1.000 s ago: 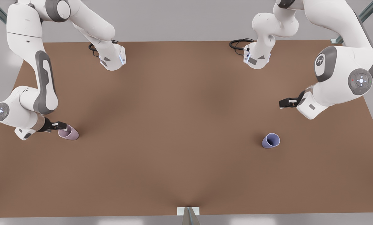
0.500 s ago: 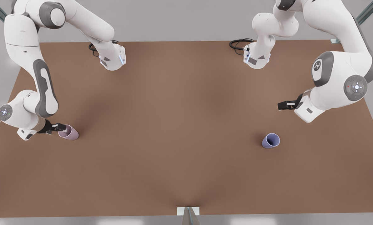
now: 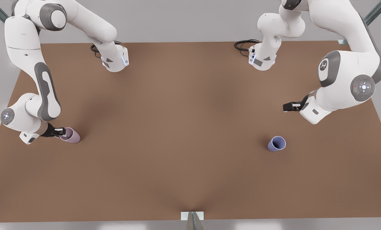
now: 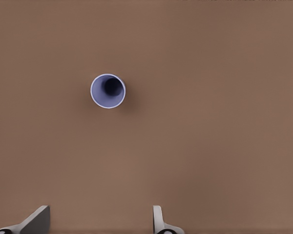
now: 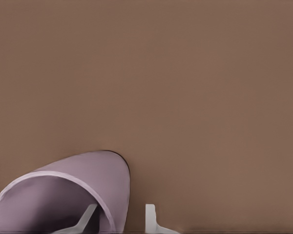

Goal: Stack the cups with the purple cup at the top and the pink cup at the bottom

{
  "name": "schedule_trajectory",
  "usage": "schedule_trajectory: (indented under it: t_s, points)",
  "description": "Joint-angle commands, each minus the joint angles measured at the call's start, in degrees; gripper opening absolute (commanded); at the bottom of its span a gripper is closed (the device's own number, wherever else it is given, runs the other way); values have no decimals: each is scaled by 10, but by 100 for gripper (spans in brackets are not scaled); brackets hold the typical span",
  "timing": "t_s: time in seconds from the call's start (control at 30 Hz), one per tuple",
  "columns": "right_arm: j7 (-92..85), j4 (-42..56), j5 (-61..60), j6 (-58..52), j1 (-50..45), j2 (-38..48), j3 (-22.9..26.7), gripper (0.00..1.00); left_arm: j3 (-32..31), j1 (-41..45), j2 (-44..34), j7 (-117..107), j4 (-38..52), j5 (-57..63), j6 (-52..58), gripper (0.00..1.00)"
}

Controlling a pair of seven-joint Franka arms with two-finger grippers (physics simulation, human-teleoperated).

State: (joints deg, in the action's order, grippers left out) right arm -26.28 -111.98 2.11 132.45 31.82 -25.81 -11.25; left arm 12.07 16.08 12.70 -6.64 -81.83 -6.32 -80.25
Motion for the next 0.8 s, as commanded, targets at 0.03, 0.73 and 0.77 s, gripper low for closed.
schedule_trajectory:
  t_s: [0.03,0.73,0.77]
  points:
    - [0,0,0,3,0,-1,0,21,1,0,0,0,0,0,-1,100]
    - [67,77,-5,-92,-40,13,-32,21,7,-2,7,2,0,2,-2,100]
    - [68,82,-6,-92,-47,18,-47,21,8,-2,6,2,0,2,0,100]
